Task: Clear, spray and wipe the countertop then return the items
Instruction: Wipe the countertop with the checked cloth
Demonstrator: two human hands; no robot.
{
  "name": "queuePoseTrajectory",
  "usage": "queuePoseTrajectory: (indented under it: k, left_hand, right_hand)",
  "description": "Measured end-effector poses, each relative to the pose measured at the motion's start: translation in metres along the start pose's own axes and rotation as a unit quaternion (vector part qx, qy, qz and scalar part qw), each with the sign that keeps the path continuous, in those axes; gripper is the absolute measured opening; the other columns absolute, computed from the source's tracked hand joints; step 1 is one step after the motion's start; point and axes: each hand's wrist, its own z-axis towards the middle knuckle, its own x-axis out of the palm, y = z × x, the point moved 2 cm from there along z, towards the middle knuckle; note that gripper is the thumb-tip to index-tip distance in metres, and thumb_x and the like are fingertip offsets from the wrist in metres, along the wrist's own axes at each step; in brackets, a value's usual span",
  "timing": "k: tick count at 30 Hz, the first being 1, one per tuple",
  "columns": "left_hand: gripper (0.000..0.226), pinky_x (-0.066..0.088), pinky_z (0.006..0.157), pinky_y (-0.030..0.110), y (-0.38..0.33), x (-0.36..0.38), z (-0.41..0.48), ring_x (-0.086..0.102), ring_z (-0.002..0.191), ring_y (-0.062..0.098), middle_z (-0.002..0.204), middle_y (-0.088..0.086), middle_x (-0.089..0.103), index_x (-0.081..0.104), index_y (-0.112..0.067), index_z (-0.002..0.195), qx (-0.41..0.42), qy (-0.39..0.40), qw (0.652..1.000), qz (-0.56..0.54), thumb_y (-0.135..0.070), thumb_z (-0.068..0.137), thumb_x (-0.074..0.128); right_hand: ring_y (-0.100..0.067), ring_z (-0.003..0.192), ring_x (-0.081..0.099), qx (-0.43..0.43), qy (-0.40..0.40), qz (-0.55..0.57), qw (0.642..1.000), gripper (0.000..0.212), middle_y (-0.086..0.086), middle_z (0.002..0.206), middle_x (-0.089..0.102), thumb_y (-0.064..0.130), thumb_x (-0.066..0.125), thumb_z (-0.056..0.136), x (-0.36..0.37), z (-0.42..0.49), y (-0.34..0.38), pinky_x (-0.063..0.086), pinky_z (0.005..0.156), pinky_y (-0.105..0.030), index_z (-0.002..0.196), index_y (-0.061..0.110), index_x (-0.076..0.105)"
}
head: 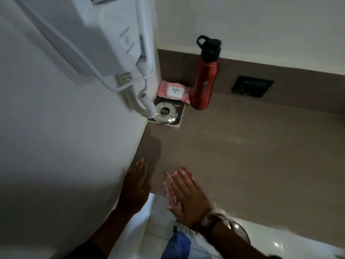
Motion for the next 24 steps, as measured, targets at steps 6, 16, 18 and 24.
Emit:
queuePoseTrajectory:
  k: [6,16,18,24]
  left_hand:
    - [0.101,0.019,0.121,0.051,-0.022,-0.003,0.018,0.026,0.147,0.038,0.156,0.024,0.029,0.037,0.005,0.144,-0.018,-0.005,1.0,-0.009,-0.07,0.091,-0.003]
    - [0.083,0.015,0.124,0.041,-0.084,0.018,0.111,0.024,0.148,0.024,0.157,0.015,0.031,0.034,0.002,0.146,0.132,-0.057,0.985,-0.097,-0.06,0.098,0.01]
    - [0.07,0.019,0.123,0.043,-0.089,0.029,0.121,0.025,0.148,0.02,0.158,0.011,0.031,0.034,-0.003,0.148,0.122,-0.068,0.982,-0.128,-0.051,0.1,0.019]
    - [0.076,0.02,0.12,0.046,-0.113,0.058,0.138,0.028,0.148,0.033,0.159,0.018,0.029,0.036,-0.001,0.147,0.126,0.008,0.991,0.048,-0.054,0.096,0.015]
  right_hand:
    - [-0.046,0.142,0.027,0.478,-0.075,0.048,0.874,0.081,-0.024,0.155,0.031,0.052,0.022,0.086,-0.039,-0.151,-0.166,0.026,0.111,-0.059,0.149,0.002,0.03]
    - [-0.039,0.148,0.012,0.341,-0.051,-0.079,0.935,0.064,-0.015,0.162,0.017,0.046,0.022,0.101,-0.072,0.068,-0.203,0.003,0.12,-0.057,0.152,0.008,0.019]
    - [-0.038,0.149,0.012,0.226,-0.045,-0.053,0.972,0.063,-0.014,0.162,0.017,0.045,0.023,0.1,-0.046,0.068,-0.138,0.005,0.12,-0.056,0.154,0.012,0.019]
    - [-0.027,0.151,0.01,0.363,-0.089,0.059,0.926,0.075,-0.002,0.163,0.016,0.06,0.032,0.093,-0.012,-0.112,-0.112,0.018,0.119,-0.051,0.155,0.022,0.015]
